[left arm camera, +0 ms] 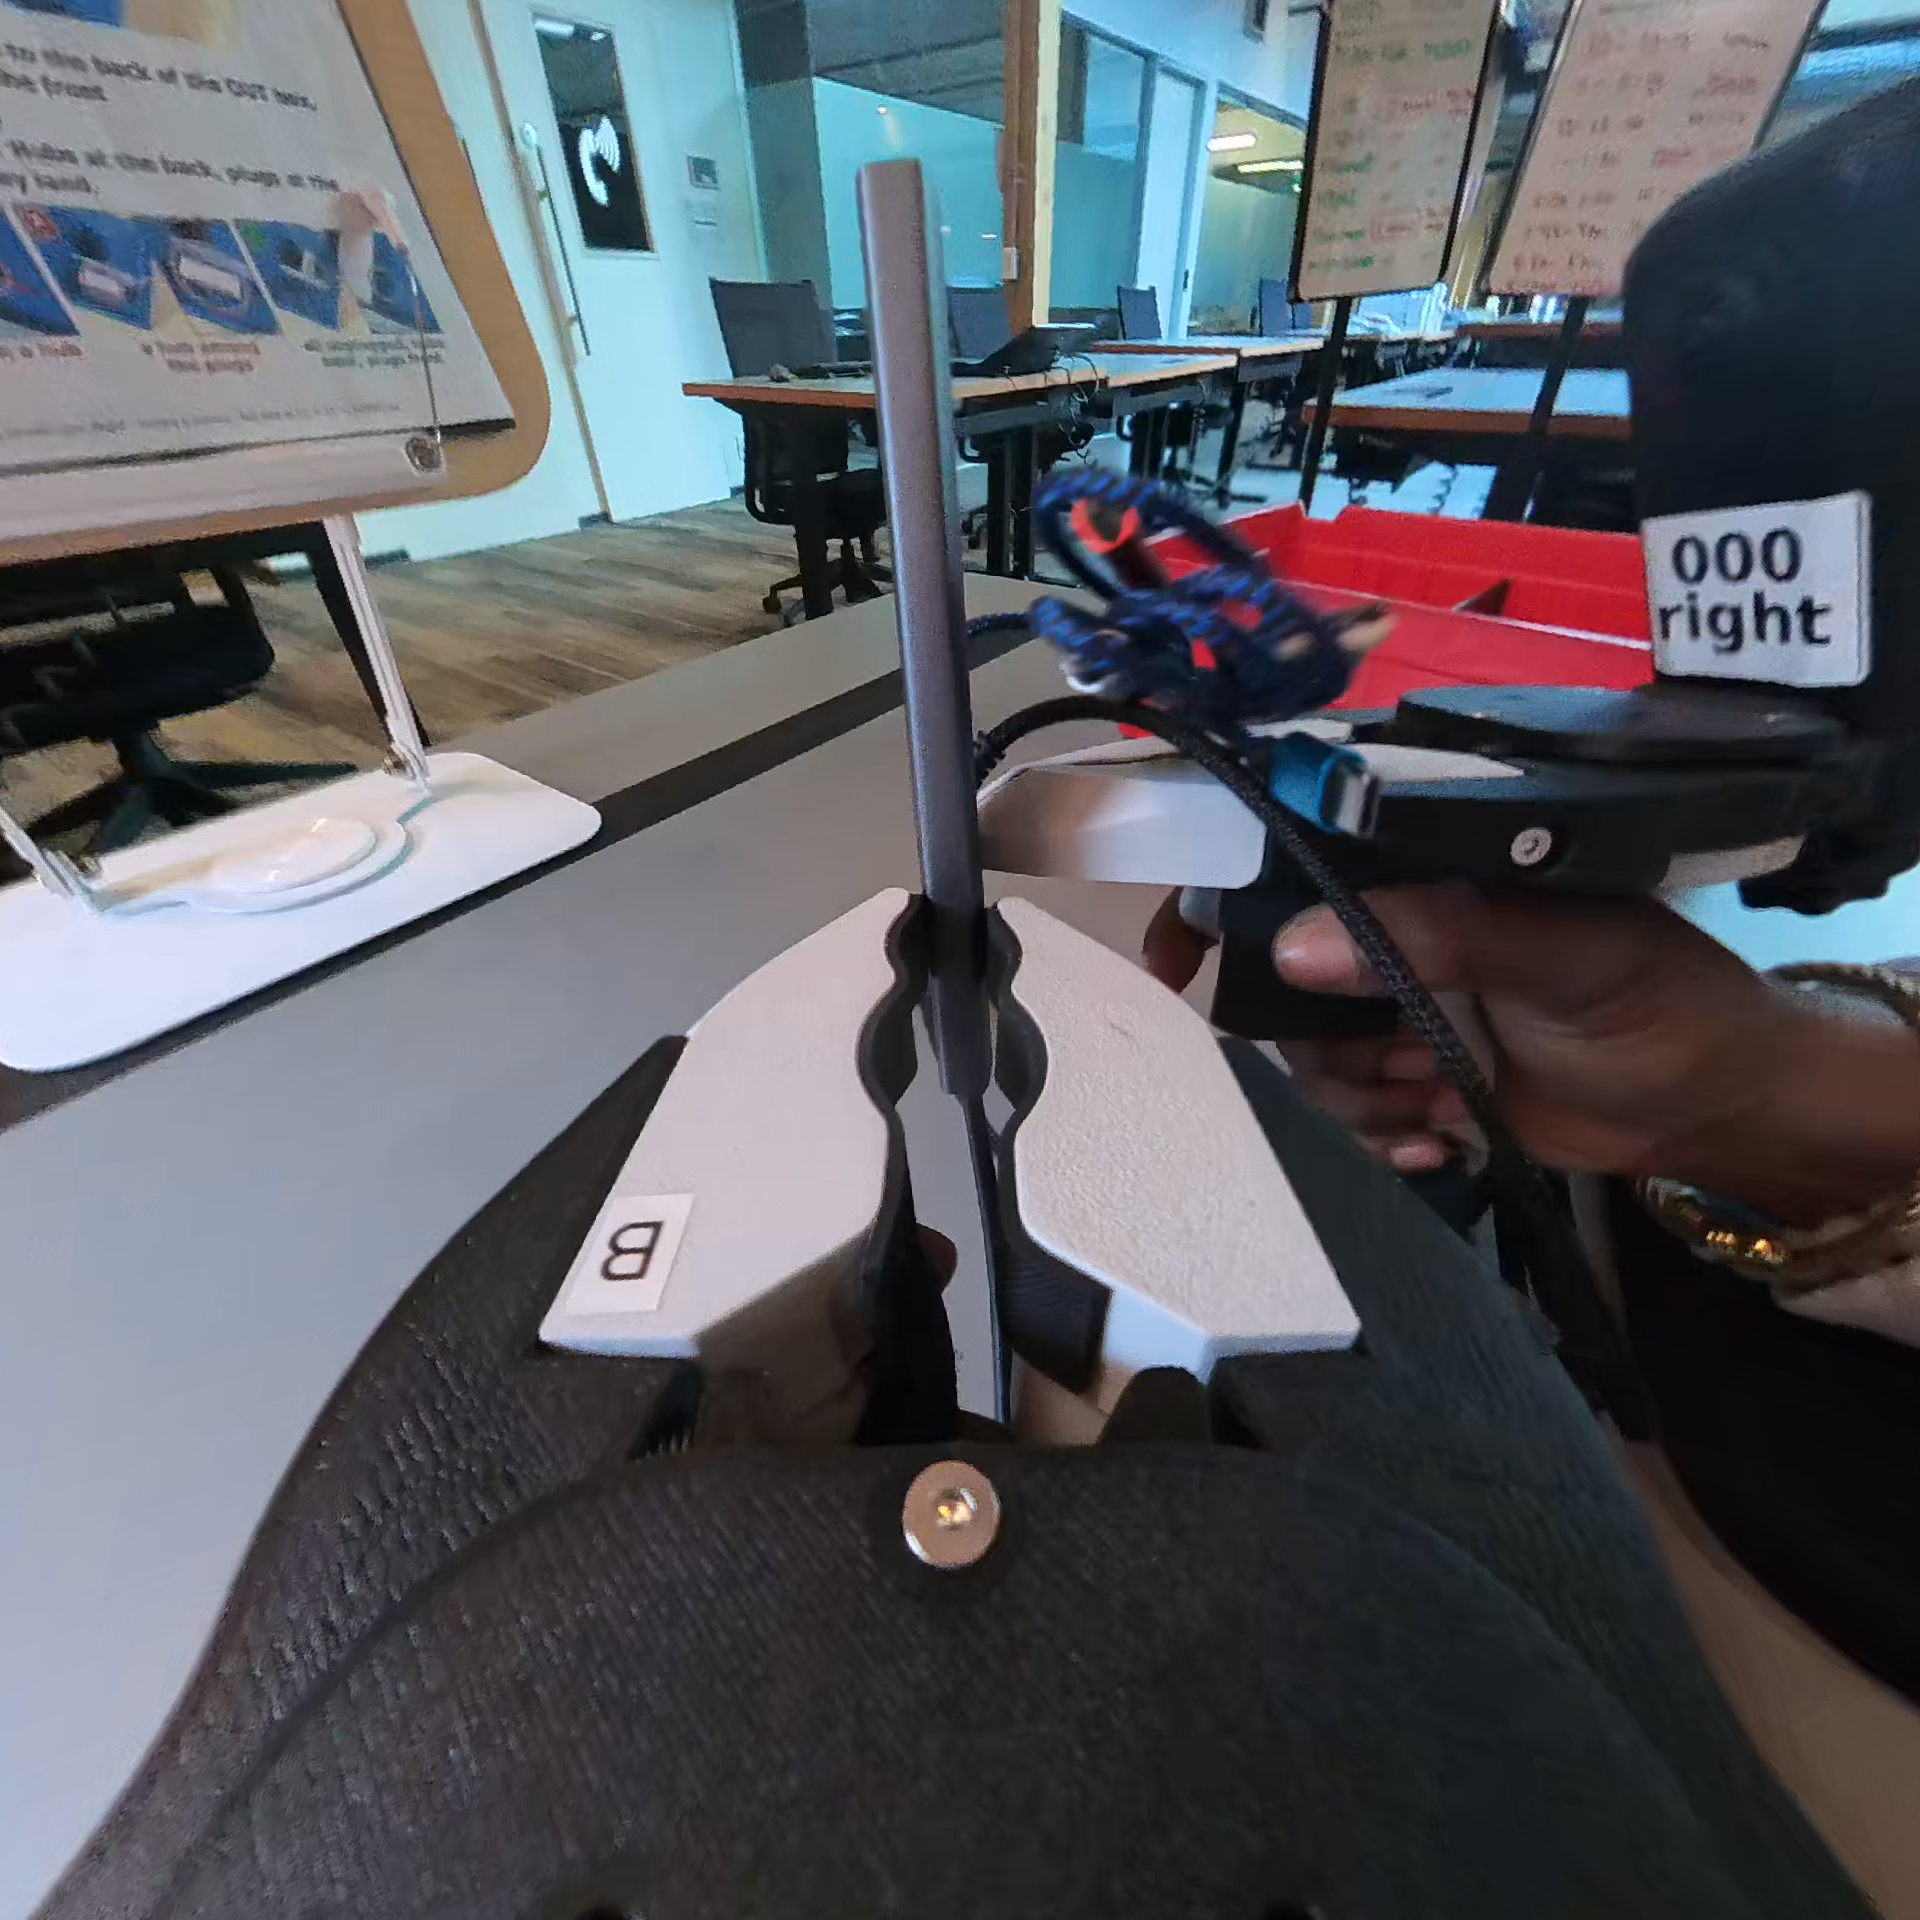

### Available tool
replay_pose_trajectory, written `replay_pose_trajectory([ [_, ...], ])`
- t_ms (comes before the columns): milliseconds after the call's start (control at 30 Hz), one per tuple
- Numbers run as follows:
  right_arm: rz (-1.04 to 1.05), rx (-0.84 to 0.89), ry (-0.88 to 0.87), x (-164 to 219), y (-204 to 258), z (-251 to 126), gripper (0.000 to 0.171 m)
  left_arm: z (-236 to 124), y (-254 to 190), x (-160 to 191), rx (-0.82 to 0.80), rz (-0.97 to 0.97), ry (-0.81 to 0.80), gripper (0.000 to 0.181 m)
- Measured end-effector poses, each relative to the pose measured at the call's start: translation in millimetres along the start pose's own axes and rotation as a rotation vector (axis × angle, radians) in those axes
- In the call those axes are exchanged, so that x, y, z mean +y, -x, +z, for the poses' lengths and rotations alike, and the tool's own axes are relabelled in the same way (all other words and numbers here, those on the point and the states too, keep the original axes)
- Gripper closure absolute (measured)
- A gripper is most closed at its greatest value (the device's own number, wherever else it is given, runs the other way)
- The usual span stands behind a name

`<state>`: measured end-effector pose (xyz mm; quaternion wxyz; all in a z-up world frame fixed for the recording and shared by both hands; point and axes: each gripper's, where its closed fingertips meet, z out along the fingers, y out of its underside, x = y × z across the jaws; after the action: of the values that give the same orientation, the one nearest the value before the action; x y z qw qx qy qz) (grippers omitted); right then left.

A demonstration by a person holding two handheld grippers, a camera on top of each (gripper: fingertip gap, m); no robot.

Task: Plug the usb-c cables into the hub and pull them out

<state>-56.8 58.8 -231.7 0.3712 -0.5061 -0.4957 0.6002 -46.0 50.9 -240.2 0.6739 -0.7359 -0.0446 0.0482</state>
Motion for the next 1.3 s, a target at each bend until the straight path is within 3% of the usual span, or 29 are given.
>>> replay_pose_trajectory([
  [100, 0.061, -0.027, 0.036, 8, -4, 4, 0.164, 2, 3, 4, -0.012, -0.083, 0.0, 0.171],
  [233, -0.064, 0.068, 0.073, 15, -14, 6, 0.164, 3, 6, 9, -0.041, -0.137, 0.019, 0.17],
  [267, -0.15, 0.328, 0.133, 22, -58, -1, 0.164, -4, 4, -6, -0.023, -0.146, -0.064, 0.171],
  [300, -0.192, 0.447, 0.165, 25, -89, -11, 0.164, -14, 6, -20, -0.037, -0.164, -0.109, 0.171],
  [367, 0.139, 0.244, -0.004, 2, -78, -18, 0.164, -26, 24, -29, -0.124, -0.141, -0.174, 0.171],
  [400, 0.179, 0.201, -0.057, -4, -70, -20, 0.164, -25, 32, -21, -0.133, -0.142, -0.139, 0.17],
  [567, 0.042, 0.096, -0.091, -21, -39, -15, 0.164, -20, 51, 3, -0.135, -0.194, -0.043, 0.17],
  [700, 0.143, 0.083, -0.183, -45, -49, -38, 0.163, -21, 42, -6, -0.095, -0.238, -0.092, 0.17],
  [867, 0.204, 0.067, -0.394, -101, -48, -78, 0.164, -16, 40, 3, -0.117, -0.199, -0.042, 0.17],
  [1067, 0.181, 0.044, -0.642, -207, -31, -154, 0.164, -15, 45, 9, -0.125, -0.22, -0.018, 0.17],
  [1167, -0.001, 0.19, -0.688, -253, -35, -199, 0.163, -15, 45, 12, -0.131, -0.218, -0.003, 0.17],
  [1300, -0.192, 0.508, -0.681, -283, -81, -255, 0.164, -14, 45, 15, -0.131, -0.216, 0.012, 0.17],
])
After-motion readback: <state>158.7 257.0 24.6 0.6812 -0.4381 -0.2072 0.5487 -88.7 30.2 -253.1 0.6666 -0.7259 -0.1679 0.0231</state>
